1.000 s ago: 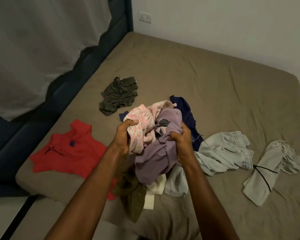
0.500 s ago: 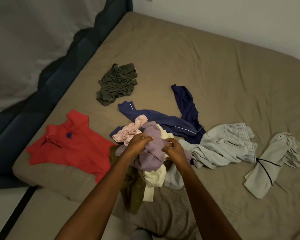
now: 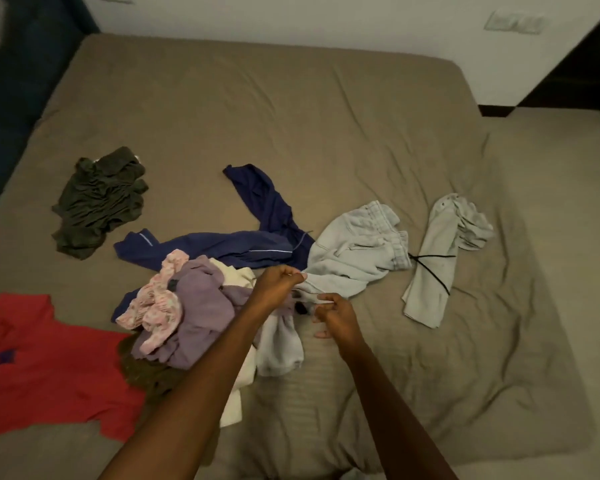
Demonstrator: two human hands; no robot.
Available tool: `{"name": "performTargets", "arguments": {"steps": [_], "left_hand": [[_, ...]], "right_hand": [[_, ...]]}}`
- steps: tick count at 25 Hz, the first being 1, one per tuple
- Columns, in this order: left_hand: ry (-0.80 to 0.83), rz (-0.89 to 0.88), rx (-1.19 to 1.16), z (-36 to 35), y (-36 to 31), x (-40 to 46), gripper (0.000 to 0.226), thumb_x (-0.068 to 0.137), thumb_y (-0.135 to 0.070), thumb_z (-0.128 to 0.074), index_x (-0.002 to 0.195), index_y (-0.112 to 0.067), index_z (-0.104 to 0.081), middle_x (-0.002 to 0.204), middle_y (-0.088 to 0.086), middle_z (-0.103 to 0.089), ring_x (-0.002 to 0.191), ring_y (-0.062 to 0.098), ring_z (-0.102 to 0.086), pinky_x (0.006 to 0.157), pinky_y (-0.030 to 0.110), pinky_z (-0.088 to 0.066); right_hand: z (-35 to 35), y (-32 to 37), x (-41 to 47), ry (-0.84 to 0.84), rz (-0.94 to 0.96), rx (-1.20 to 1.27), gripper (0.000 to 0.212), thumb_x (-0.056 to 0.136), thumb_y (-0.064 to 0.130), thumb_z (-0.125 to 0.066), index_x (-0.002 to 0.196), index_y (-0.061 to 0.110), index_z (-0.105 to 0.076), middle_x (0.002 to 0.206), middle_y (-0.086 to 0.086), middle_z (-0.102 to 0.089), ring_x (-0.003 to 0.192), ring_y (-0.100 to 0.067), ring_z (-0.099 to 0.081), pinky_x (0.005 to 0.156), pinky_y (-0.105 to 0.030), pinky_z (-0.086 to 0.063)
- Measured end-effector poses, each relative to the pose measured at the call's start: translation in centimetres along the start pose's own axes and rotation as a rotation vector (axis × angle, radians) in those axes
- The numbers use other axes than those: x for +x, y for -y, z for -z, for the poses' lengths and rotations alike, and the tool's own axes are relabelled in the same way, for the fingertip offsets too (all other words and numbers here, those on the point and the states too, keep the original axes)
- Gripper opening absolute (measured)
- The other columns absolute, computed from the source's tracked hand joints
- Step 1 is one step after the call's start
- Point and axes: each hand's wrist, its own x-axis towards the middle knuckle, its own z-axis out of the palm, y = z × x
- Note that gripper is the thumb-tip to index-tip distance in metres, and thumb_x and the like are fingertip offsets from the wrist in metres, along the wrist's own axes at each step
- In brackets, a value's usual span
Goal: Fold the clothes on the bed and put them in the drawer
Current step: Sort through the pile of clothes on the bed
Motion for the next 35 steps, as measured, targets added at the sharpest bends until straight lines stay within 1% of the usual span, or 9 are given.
{"name": "performTargets", "arguments": {"steps": [10,13,17,21,23,26,29,31,35], "left_hand": [[0.179,-0.025,0.029,-25.8,-3.5,10.8,0.028,0.075,-0.041,-0.079,0.098,-0.027,-0.075,0.099,-0.006,-0.077,0.099,0.013,-0.071,0.091,0.045,-0.060],[0.203,-0.044,0.030,-31.9,-3.6,14.9,0.028,0.078,-0.038,-0.080,0.102,-0.027,-0.072,0.101,-0.003,-0.074,0.101,0.018,-0.071,0.088,0.039,-0.058],[0.235,-0.093,-0.041,-38.4,-3.1,22.2,0.032,0.083,-0.028,-0.080,0.112,-0.027,-0.068,0.108,-0.006,-0.071,0.100,0.006,-0.067,0.088,0.027,-0.055],[0.253,-0.117,-0.114,-41.3,-1.5,27.3,0.047,0.083,-0.021,-0.082,0.126,-0.017,-0.064,0.115,-0.005,-0.069,0.105,0.007,-0.067,0.094,0.030,-0.054],[0.265,-0.096,-0.153,-42.1,-0.5,28.3,0.055,0.074,-0.029,-0.082,0.125,-0.019,-0.064,0.118,-0.002,-0.069,0.109,0.012,-0.068,0.095,0.034,-0.056],[0.269,-0.077,-0.215,-42.0,0.3,28.1,0.058,0.069,-0.035,-0.079,0.124,-0.023,-0.062,0.124,0.005,-0.068,0.114,0.020,-0.068,0.095,0.040,-0.057],[0.252,-0.044,-0.278,-41.4,-0.8,26.4,0.068,0.071,-0.036,-0.078,0.133,-0.018,-0.057,0.125,0.005,-0.068,0.114,0.020,-0.067,0.094,0.041,-0.057],[0.273,-0.022,-0.301,-40.9,-1.9,24.7,0.063,0.075,-0.036,-0.083,0.132,-0.020,-0.060,0.119,0.002,-0.073,0.110,0.020,-0.070,0.091,0.040,-0.059],[0.310,0.124,-0.179,-38.9,-1.8,20.0,0.046,0.070,-0.025,-0.088,0.112,-0.014,-0.074,0.099,0.005,-0.080,0.094,0.026,-0.076,0.088,0.047,-0.062]], "right_hand": [[23.1,-3.7,14.7,-0.231,-0.015,0.099,0.030,0.089,0.007,-0.060,0.117,0.016,-0.063,0.110,-0.012,-0.070,0.094,-0.023,-0.071,0.066,-0.043,-0.065],[28.3,-5.6,22.0,-0.350,-0.009,0.102,0.034,0.086,0.012,-0.065,0.120,0.012,-0.062,0.113,-0.015,-0.068,0.096,-0.024,-0.067,0.069,-0.043,-0.062],[33.8,-9.1,34.2,-0.635,0.062,-0.193,0.062,0.078,0.040,-0.077,0.129,0.010,-0.058,0.127,-0.018,-0.059,0.115,-0.036,-0.059,0.098,-0.048,-0.051],[36.6,-9.5,42.5,-0.765,-0.017,-0.416,0.084,0.080,0.047,-0.082,0.139,0.001,-0.044,0.142,-0.024,-0.045,0.131,-0.043,-0.046,0.099,-0.052,-0.045],[37.7,-9.3,44.5,-0.701,0.006,-0.297,0.076,0.076,0.036,-0.084,0.134,0.003,-0.049,0.135,-0.022,-0.055,0.122,-0.040,-0.055,0.096,-0.049,-0.049],[37.8,-8.0,42.5,-0.516,0.143,0.203,0.052,0.065,0.005,-0.067,0.117,0.002,-0.064,0.110,-0.013,-0.073,0.097,-0.031,-0.070,0.079,-0.039,-0.057],[36.7,-7.1,36.3,-0.346,0.301,0.424,0.060,0.064,-0.014,-0.052,0.119,0.003,-0.068,0.115,-0.013,-0.075,0.104,-0.033,-0.071,0.077,-0.040,-0.058],[35.0,-8.3,30.6,-0.227,0.339,0.392,0.064,0.066,-0.013,-0.054,0.126,0.003,-0.066,0.119,-0.014,-0.074,0.107,-0.030,-0.071,0.078,-0.038,-0.061],[29.6,-13.5,21.1,-0.004,0.313,0.284,0.076,0.058,0.016,-0.074,0.133,0.009,-0.065,0.129,-0.007,-0.071,0.120,-0.025,-0.066,0.093,-0.038,-0.058]]}}
